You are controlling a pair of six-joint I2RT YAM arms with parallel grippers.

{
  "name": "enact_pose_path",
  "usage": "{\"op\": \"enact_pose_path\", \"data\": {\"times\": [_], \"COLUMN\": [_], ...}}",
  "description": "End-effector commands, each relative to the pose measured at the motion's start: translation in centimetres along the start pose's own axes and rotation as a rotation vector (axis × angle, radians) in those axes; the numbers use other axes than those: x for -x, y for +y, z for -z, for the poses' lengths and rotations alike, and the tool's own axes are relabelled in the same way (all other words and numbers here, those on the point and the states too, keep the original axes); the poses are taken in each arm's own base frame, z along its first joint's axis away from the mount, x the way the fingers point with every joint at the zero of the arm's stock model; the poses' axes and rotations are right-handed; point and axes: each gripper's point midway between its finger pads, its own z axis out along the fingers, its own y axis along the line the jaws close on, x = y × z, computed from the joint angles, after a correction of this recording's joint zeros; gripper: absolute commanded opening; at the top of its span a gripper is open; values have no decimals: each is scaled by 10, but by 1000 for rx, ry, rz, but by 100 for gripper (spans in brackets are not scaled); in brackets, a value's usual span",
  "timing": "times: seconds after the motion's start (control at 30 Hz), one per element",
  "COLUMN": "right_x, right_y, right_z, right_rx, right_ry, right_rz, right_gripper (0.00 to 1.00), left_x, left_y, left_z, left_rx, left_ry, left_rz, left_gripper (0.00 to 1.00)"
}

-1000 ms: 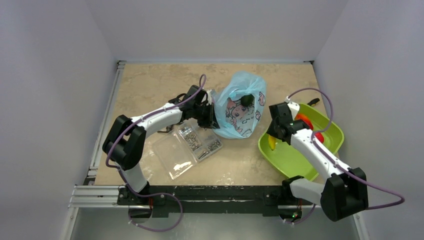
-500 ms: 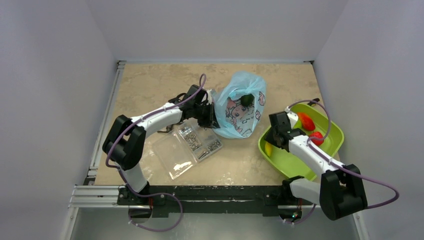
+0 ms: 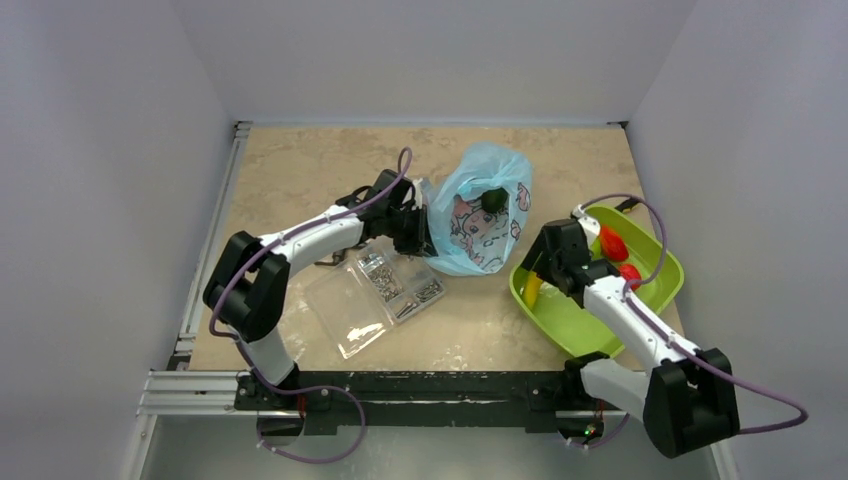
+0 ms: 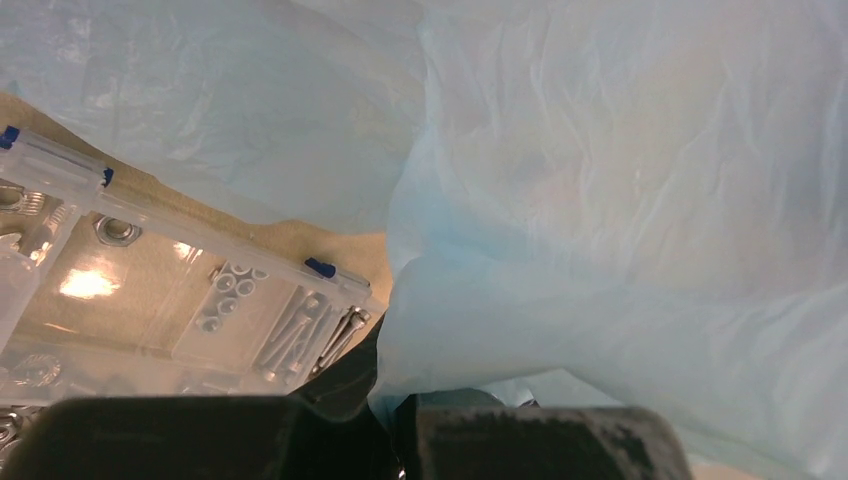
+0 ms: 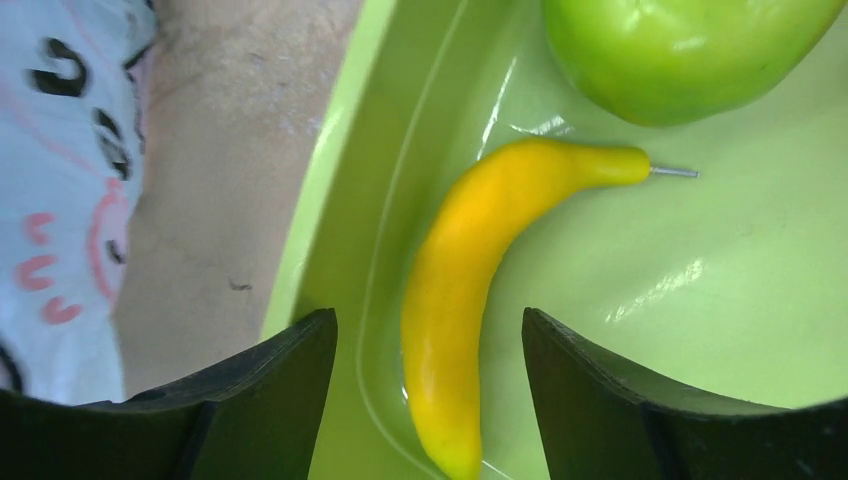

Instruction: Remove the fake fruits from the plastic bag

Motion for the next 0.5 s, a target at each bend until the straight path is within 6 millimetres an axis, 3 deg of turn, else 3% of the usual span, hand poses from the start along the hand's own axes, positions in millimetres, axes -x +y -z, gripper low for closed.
{"op": "enact_pose_path", "data": {"times": [0.0, 0.13, 0.27, 0.4, 0.47], "right_x": [51, 64, 62, 64, 68], "right_y": [28, 66, 109, 129, 134], "right_z": [29, 52, 73, 88, 93], "right_rx": [104, 296, 518, 589, 608], "right_ry": [-134, -140, -118, -158, -171], "right_rz": [56, 149, 236, 277, 284], "right_gripper": [69, 70, 72, 73, 73], "left_x": [23, 28, 38, 51, 63], "left_y": [-22, -25, -36, -58, -79], "left_z": [24, 30, 45, 60, 73], "left_rx": [-32, -20, -21, -54, -62], "left_ry": [-90, -108, -125, -131, -133], "left_rz": [-77, -114, -219, -307, -338], "left_gripper": [0, 0, 0, 0, 0]}}
